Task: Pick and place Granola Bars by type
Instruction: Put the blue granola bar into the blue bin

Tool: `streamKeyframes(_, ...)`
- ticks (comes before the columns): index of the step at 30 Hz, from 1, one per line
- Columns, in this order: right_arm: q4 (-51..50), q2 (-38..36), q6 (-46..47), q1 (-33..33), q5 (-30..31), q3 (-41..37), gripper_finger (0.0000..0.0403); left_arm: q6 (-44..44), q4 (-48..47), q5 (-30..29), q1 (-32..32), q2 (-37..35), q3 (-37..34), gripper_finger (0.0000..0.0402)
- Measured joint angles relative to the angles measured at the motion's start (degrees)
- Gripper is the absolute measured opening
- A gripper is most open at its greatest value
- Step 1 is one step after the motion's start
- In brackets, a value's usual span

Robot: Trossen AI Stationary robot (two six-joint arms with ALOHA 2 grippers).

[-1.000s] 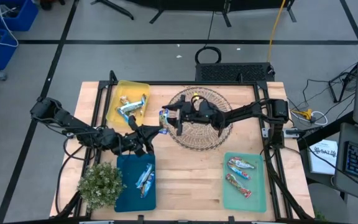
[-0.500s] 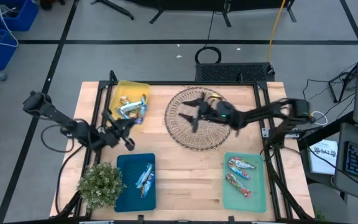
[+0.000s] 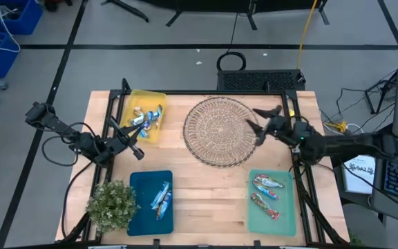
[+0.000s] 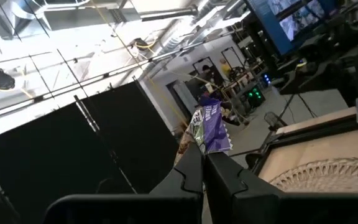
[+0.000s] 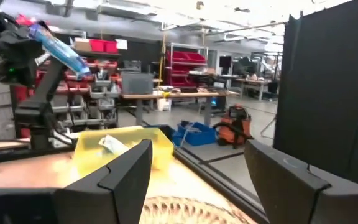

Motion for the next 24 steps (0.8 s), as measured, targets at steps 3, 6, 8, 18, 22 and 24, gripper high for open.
streamKeyframes(3, -10.22, -8.53, 0.63, 0.00, 1.32, -0.75, 0.0247, -0.29, -0.04, -0.86, 0.02, 0.01, 0.00, 0.0004)
streamKeyframes(6, -19.43, -14.34, 1.31, 0.00, 1.42, -0.75, 0.0247, -0.81, -0.11, -1.40, 0.02, 0.01, 0.00, 0.0004)
streamKeyframes(8, -25.15, -17.35, 1.37, 0.00, 1.44, -0.76, 0.0247, -0.81, -0.09, -1.97, 0.02, -0.01, 0.00, 0.0004)
streamKeyframes(18, -30.51, -26.23, -2.59, 0.00, 0.94, -3.05, 0.0247, -1.84, -0.26, -4.26, 0.02, 0.01, 0.00, 0.0004)
streamKeyframes(22, -30.78, -28.81, -4.32, 0.01, -0.44, -5.72, 0.0247, -1.86, -0.29, -4.73, 0.04, 0.01, 0.00, 0.0004)
streamKeyframes(24, -30.69, -29.75, -4.35, 0.00, -2.06, -6.29, 0.0247, -1.85, -0.29, -4.73, 0.04, 0.01, 0.00, 0.0004)
